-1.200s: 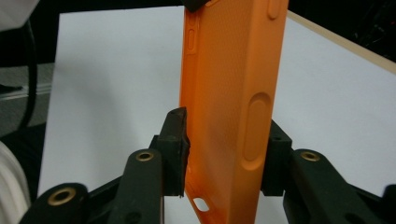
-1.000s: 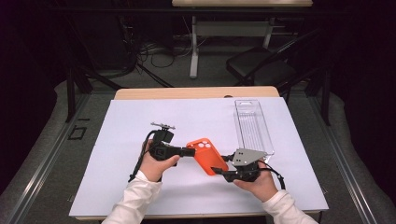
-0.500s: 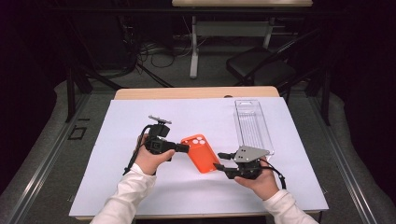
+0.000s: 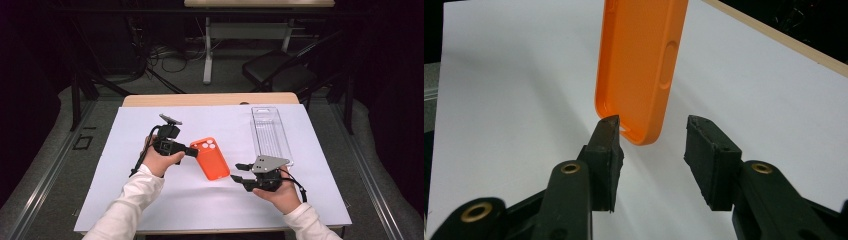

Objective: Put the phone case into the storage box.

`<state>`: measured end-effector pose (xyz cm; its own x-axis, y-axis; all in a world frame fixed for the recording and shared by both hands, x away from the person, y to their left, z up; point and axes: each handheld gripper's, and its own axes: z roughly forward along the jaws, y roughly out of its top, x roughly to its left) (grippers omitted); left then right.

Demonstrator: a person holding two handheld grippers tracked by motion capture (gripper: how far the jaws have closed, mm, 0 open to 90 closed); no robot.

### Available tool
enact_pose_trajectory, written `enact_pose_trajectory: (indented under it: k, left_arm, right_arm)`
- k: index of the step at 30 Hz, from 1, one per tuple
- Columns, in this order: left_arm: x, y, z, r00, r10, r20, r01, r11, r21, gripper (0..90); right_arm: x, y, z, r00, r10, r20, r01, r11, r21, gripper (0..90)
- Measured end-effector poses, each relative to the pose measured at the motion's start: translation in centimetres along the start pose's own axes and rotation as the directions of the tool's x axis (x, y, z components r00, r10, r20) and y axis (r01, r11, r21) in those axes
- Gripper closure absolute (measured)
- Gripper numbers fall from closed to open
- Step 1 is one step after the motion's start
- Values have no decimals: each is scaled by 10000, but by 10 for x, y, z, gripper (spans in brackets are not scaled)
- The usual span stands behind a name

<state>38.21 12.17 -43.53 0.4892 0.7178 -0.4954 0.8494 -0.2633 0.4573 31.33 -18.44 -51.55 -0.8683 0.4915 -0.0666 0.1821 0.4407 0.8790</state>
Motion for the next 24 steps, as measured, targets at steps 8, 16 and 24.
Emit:
enact_pose_trajectory:
  k: [8, 16, 24]
  left_arm:
    - [5, 11, -1, 9991, -227, -367, 243, 9988, 422, 845]
    - [6, 20, -4, 9969, -308, -728, 363, 9966, 744, 845]
    - [3, 24, -5, 9945, -322, -993, 423, 9939, 1018, 844]
  right_arm:
    - [1, -1, 2, 9997, -229, -22, 229, 9991, 349, 558]
    - [0, 1, 1, 9994, 348, 56, -349, 9991, 237, 524]
    - [-3, 10, 3, 9982, 572, 182, -584, 9955, 751, 427]
